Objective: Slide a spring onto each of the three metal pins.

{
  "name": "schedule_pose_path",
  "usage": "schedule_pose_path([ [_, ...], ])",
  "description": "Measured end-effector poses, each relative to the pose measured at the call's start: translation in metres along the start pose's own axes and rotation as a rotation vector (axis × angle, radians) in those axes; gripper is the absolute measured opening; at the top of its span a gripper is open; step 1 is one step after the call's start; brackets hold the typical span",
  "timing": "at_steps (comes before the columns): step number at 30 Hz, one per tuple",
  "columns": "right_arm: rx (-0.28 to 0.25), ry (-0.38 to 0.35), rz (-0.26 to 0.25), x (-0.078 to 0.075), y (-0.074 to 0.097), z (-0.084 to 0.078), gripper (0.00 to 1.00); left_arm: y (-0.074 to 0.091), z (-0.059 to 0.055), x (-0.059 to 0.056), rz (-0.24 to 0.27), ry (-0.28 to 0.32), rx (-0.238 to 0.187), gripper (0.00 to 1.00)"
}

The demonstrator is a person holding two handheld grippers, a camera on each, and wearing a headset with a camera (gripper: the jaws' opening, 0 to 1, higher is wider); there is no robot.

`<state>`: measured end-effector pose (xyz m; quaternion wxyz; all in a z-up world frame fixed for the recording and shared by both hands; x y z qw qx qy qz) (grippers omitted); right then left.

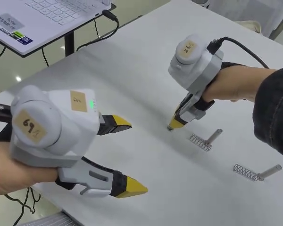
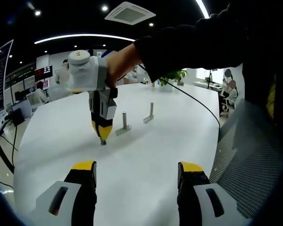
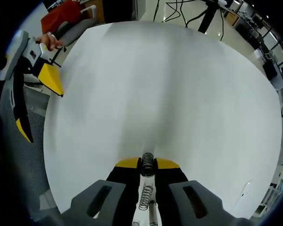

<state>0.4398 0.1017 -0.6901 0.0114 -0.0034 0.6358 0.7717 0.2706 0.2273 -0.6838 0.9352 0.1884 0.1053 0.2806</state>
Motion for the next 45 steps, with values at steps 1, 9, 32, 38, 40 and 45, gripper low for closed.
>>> schedule_pose_path([
  [1, 0.000, 0.000, 0.000, 0.000, 0.000, 0.000, 0.09, 0.000, 0.000, 0.000, 0.000, 0.000, 0.001, 0.66],
  [9, -0.003, 0.010, -0.005, 0.001, 0.000, -0.001, 0.12, 0.001, 0.001, -0.001, -0.001, -0.002, 0.003, 0.66],
  [32, -0.048, -0.008, -0.056, 0.001, 0.028, -0.008, 0.30, -0.001, 0.008, -0.002, -0.006, -0.018, 0.001, 0.66],
  [38, -0.096, -0.017, -0.095, 0.005, 0.041, -0.009, 0.35, 0.000, 0.009, 0.000, -0.002, -0.017, 0.003, 0.66],
  [40, -0.125, -0.022, -0.109, 0.002, 0.046, -0.009, 0.38, -0.001, 0.011, 0.001, -0.001, -0.015, 0.000, 0.66],
  [45, -0.189, -0.039, -0.146, 0.005, 0.058, -0.012, 0.41, -0.002, 0.012, 0.002, 0.002, -0.012, 0.003, 0.66],
])
Point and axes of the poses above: the centre of the closed fingertips' face, and the gripper's own axes: y roughly backward along the fingers, x roughly to its left, z roughly out of its top, the point moved 9 cm from there along y, roughly backward along the fingers, and after that the axes turned 6 degrees about y, right-handed, at the moved point
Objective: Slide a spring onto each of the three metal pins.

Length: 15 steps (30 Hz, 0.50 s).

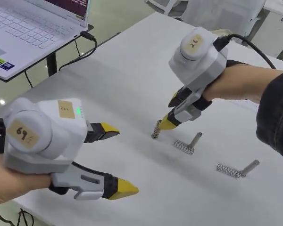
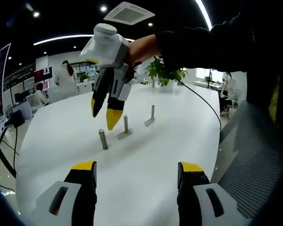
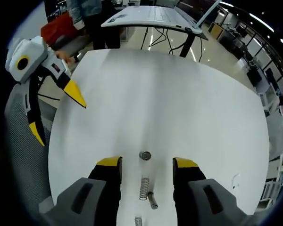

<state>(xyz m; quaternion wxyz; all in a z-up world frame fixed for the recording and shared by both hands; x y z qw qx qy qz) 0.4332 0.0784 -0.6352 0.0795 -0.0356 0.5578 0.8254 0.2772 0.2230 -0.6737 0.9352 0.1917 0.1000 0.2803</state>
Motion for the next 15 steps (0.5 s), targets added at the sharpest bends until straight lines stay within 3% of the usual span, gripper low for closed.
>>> schedule_pose_path([
  [9, -0.110, -0.044, -0.053, 0.009, 0.029, -0.003, 0.44, -0.001, 0.003, -0.001, 0.006, 0.006, 0.005, 0.66],
  [15, -0.210, -0.066, -0.106, 0.016, 0.049, -0.003, 0.46, 0.000, 0.005, 0.000, 0.017, 0.007, 0.010, 0.66],
])
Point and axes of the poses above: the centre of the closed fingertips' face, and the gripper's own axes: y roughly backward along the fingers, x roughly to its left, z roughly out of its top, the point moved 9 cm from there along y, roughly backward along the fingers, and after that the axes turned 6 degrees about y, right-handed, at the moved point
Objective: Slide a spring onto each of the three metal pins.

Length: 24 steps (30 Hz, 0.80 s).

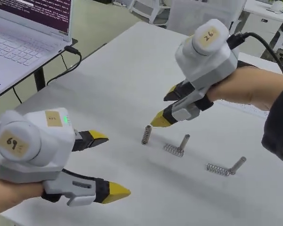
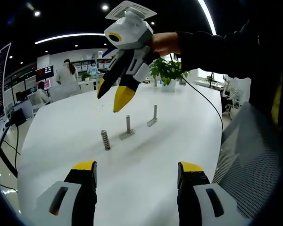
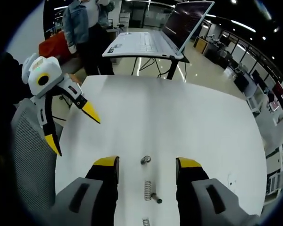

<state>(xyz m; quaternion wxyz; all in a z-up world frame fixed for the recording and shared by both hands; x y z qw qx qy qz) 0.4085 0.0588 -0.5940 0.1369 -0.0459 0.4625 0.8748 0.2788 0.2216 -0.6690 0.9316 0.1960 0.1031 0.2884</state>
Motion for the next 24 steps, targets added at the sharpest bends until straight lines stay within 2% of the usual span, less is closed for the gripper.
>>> schedule_pose_path([
  [15, -0.162, -0.059, -0.106, 0.014, 0.054, -0.012, 0.49, -0.007, 0.012, -0.002, 0.007, -0.007, 0.018, 0.66],
  [24, -0.234, -0.104, -0.164, 0.029, 0.084, -0.026, 0.50, -0.008, 0.014, -0.004, 0.001, -0.010, 0.022, 0.66],
])
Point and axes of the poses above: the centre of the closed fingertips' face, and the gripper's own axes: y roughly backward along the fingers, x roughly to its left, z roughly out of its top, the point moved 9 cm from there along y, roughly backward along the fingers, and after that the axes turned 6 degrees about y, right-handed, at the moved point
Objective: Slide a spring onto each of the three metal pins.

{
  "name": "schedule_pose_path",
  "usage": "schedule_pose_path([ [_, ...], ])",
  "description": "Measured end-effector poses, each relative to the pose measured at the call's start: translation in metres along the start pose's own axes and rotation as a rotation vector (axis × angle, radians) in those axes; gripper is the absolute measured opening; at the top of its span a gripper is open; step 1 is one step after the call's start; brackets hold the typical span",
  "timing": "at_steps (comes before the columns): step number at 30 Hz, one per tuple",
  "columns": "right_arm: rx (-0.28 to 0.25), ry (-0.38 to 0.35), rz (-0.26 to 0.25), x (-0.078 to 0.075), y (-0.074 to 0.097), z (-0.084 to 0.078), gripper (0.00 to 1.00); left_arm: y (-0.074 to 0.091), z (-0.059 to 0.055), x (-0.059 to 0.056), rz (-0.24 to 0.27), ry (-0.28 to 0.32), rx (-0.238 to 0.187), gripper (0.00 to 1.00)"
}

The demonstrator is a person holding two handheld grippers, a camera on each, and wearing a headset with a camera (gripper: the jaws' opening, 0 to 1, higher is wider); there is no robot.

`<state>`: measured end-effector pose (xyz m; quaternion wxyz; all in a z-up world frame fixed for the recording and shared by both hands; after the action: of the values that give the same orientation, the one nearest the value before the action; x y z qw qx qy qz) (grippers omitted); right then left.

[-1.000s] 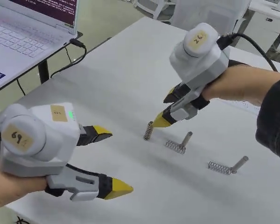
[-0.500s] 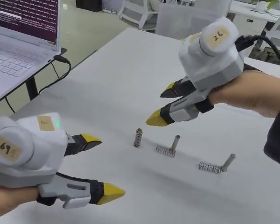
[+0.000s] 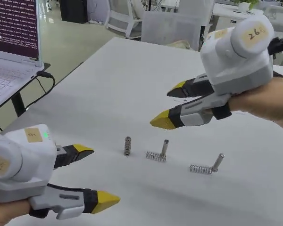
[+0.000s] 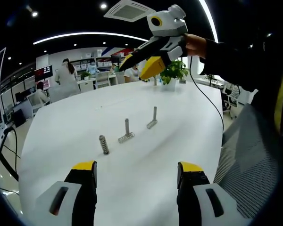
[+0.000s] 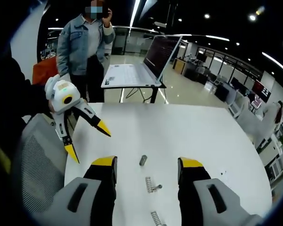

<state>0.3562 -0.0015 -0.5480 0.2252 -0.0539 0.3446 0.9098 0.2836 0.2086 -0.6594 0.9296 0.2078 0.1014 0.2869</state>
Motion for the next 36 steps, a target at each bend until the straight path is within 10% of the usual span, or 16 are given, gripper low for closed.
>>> schedule_pose_path([
  [36, -0.122, -0.232, -0.236, 0.037, 0.087, -0.100, 0.58, -0.011, 0.009, -0.006, -0.039, -0.017, 0.005, 0.66],
])
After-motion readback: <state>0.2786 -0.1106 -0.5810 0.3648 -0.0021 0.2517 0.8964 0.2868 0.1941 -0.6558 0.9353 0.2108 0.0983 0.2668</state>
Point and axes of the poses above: the centre of the closed fingertips' face, and the gripper's own axes: y roughly backward along the fingers, x roughly to its left, z roughly out of its top, the point moved 9 cm from there along y, roughly backward along the fingers, and after that the axes turned 6 degrees about y, right-handed, at the moved point
